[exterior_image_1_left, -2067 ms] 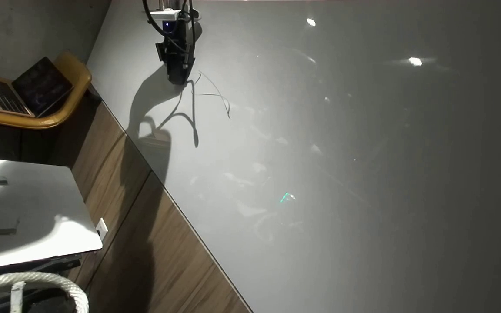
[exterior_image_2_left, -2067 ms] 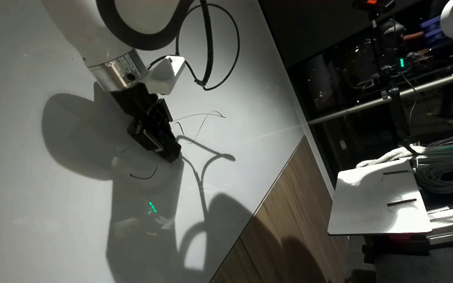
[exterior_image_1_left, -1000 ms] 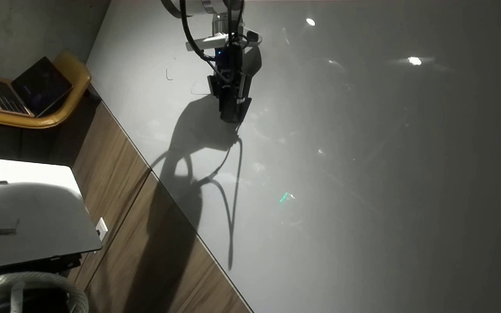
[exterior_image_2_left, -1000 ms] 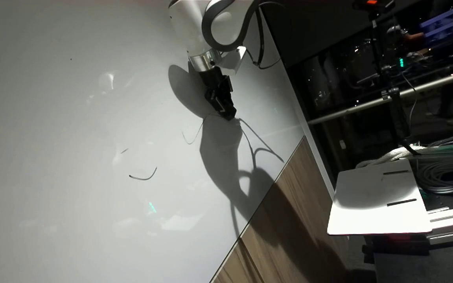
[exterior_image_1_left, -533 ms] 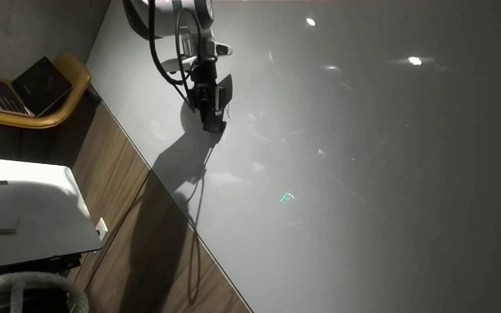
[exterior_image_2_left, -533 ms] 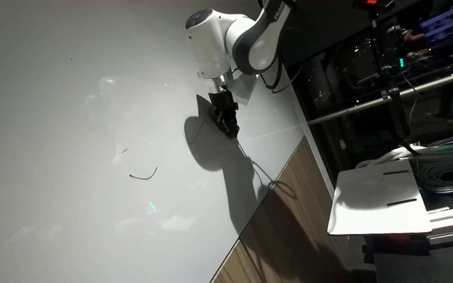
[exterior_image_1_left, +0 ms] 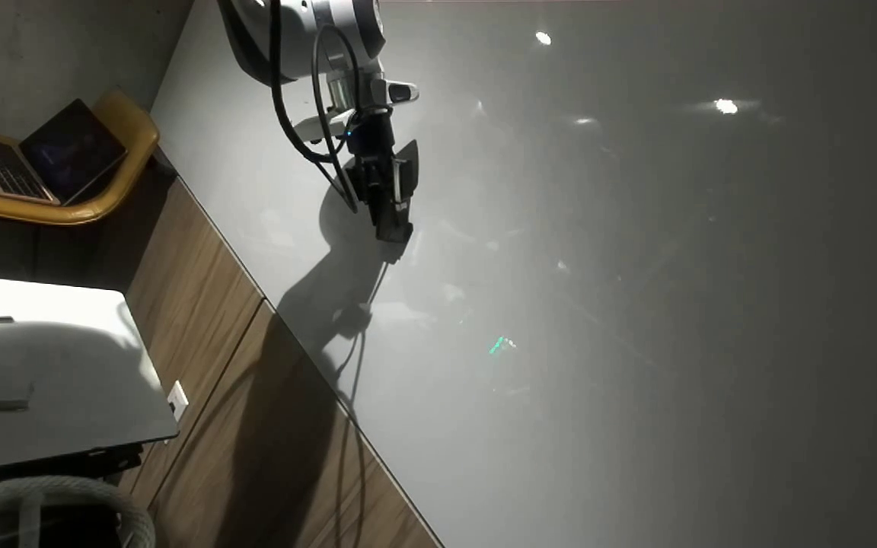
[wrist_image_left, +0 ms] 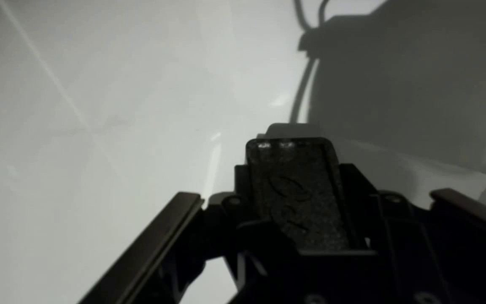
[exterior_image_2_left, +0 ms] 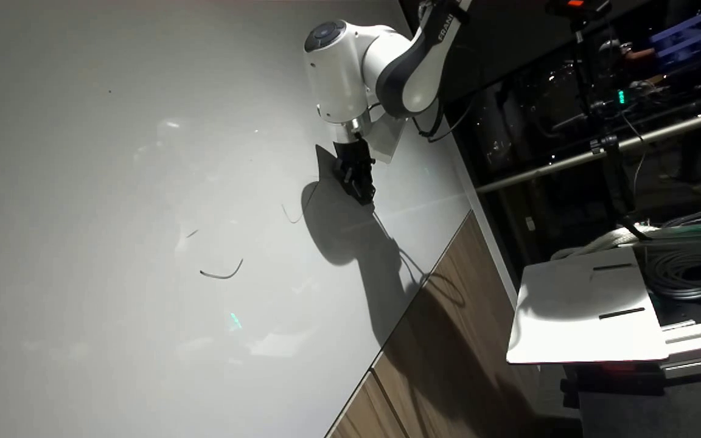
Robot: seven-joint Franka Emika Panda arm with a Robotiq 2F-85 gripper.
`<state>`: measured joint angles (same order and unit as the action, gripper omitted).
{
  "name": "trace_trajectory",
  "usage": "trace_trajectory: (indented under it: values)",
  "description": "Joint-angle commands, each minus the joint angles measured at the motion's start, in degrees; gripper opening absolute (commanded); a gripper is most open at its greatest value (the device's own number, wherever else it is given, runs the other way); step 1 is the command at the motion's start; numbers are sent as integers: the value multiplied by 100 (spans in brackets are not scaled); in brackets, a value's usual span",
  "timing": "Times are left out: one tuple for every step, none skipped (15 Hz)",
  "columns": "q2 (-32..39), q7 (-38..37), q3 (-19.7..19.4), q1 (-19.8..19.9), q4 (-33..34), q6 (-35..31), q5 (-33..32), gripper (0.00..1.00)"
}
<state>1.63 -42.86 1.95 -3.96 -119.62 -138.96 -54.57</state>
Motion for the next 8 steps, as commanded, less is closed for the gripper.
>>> trace_trajectory:
  values:
    - [14,183,178,-117,236,142,96,29]
    - [72,212,254,-180,298,190,145,29]
    - [144,285,353,-263,391,275,229,29]
    - [216,339,438,-337,500,368,284,29]
    - [291,432,531,-421,627,485,376,29]
    - [417,566,634,-529,814,658,492,29]
    - [527,719,714,-618,993,818,622,29]
    - [687,898,797,-726,1255,1051,770,29]
